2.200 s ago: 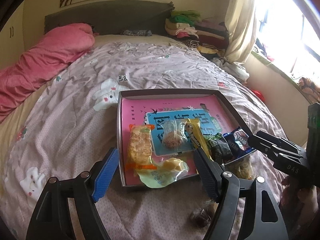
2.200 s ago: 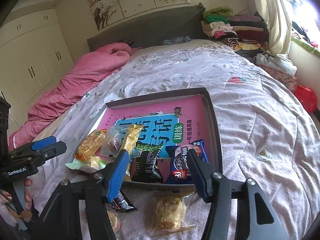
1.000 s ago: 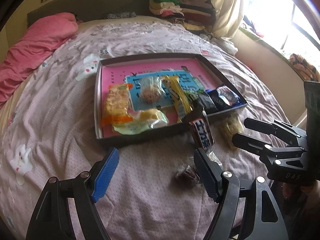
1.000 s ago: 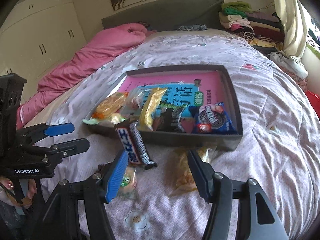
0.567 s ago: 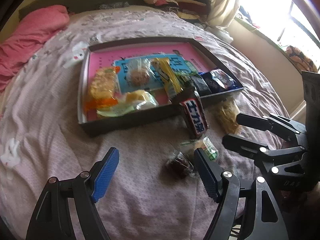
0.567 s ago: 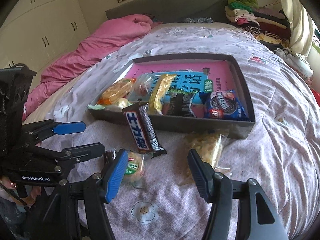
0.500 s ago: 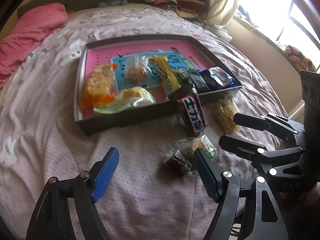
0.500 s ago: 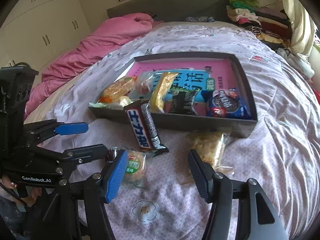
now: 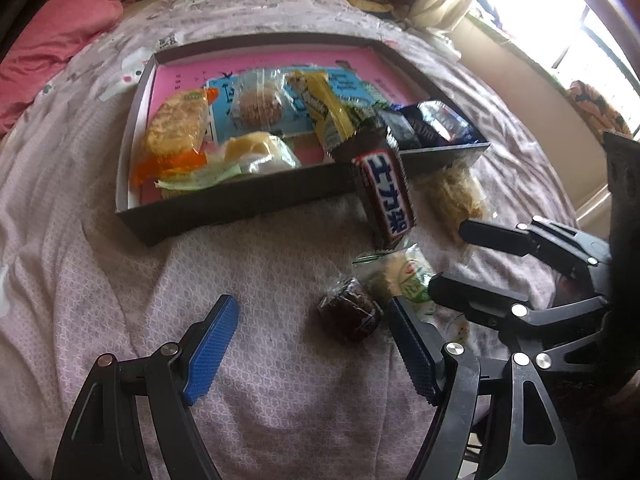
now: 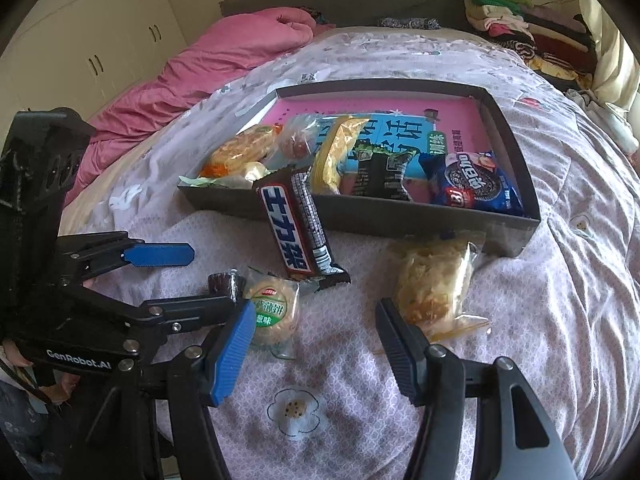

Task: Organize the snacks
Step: 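Reach the right tool toward the round green-labelled cake pack while the left tool approaches the small dark pack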

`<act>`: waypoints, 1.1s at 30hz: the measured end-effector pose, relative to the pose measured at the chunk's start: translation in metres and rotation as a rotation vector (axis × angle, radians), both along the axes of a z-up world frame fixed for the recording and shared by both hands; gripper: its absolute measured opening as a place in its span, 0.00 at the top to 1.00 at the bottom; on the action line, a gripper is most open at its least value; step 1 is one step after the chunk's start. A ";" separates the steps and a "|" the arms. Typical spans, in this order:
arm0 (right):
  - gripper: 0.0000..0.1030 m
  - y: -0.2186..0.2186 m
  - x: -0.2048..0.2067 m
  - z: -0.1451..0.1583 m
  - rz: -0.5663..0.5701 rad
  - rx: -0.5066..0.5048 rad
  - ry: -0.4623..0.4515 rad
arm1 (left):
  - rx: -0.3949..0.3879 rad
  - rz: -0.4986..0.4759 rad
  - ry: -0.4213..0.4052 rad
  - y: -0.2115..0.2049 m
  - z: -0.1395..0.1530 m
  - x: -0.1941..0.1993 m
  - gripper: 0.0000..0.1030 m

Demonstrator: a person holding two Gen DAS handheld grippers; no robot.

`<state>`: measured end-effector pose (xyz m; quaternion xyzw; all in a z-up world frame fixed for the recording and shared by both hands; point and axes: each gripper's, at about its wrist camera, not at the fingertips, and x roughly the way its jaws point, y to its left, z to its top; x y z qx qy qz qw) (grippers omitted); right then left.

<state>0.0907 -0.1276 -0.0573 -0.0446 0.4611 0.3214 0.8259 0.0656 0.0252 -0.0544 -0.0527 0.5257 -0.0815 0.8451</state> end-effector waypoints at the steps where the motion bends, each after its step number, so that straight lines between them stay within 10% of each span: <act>1: 0.40 0.000 0.000 -0.001 0.001 -0.002 0.002 | 0.009 -0.002 0.005 -0.001 -0.001 0.001 0.24; 33: 0.40 0.035 0.009 -0.020 0.165 0.056 0.104 | -0.023 -0.079 0.034 0.027 -0.002 0.001 0.24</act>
